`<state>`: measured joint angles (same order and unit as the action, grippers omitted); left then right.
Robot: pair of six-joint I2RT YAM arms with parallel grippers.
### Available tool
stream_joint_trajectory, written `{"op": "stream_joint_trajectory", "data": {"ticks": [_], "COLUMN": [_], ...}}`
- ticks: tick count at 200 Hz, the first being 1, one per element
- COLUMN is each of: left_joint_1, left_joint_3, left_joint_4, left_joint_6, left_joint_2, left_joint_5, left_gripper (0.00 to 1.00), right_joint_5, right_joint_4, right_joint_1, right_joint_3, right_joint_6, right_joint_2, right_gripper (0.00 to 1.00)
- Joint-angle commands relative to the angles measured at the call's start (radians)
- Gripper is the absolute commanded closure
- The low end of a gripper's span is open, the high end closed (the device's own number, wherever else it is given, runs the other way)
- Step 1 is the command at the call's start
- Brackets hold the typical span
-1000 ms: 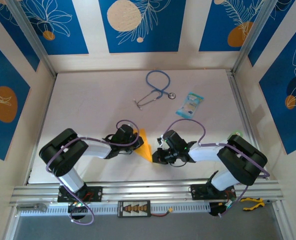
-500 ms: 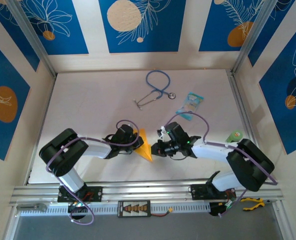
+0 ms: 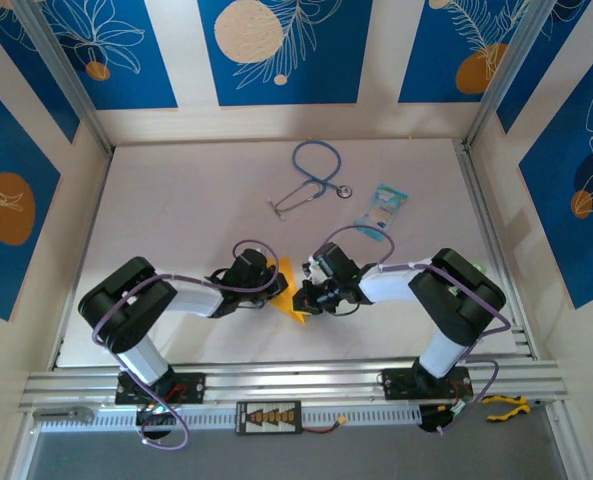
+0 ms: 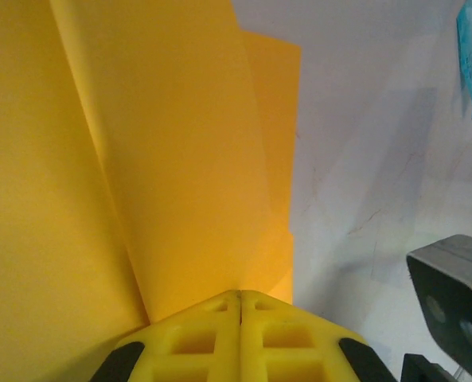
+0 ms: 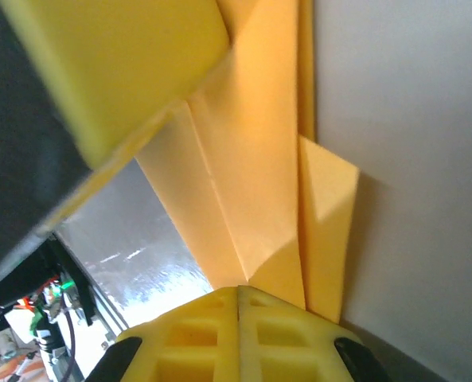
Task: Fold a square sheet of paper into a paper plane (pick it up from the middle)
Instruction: Fourth fold the wing at the center of the table.
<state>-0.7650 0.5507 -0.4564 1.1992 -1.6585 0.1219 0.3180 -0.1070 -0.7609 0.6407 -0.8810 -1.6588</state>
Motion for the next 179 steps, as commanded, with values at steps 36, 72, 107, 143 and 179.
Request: {"op": "stream_joint_trajectory", "data": {"ticks": [36, 72, 107, 143, 179], "left_joint_1": [0.009, 0.01, 0.013, 0.013, 0.013], "left_joint_3": [-0.029, -0.034, -0.039, -0.042, -0.025], "left_joint_4": [0.087, 0.075, 0.066, 0.047, 0.053], "left_joint_6": [0.005, 0.012, 0.02, 0.03, 0.013], "left_joint_2": [-0.005, -0.007, -0.014, -0.02, -0.024], "left_joint_5": [-0.054, -0.054, -0.056, -0.053, -0.047], "left_gripper": [1.0, 1.0, 1.0, 1.0, 1.0], "right_joint_5": [-0.085, -0.08, -0.107, -0.129, -0.193], "right_joint_4": [0.1, 0.104, 0.138, 0.174, 0.256], "right_joint_1": [-0.047, -0.062, -0.088, -0.113, -0.113], "right_joint_3": [-0.114, -0.164, -0.196, -0.211, -0.185], "right_joint_6": [0.011, 0.018, 0.028, 0.077, 0.086], "right_joint_2": [0.058, 0.104, 0.167, 0.233, 0.311], "right_gripper": [0.94, 0.94, 0.94, 0.94, 0.94]}}
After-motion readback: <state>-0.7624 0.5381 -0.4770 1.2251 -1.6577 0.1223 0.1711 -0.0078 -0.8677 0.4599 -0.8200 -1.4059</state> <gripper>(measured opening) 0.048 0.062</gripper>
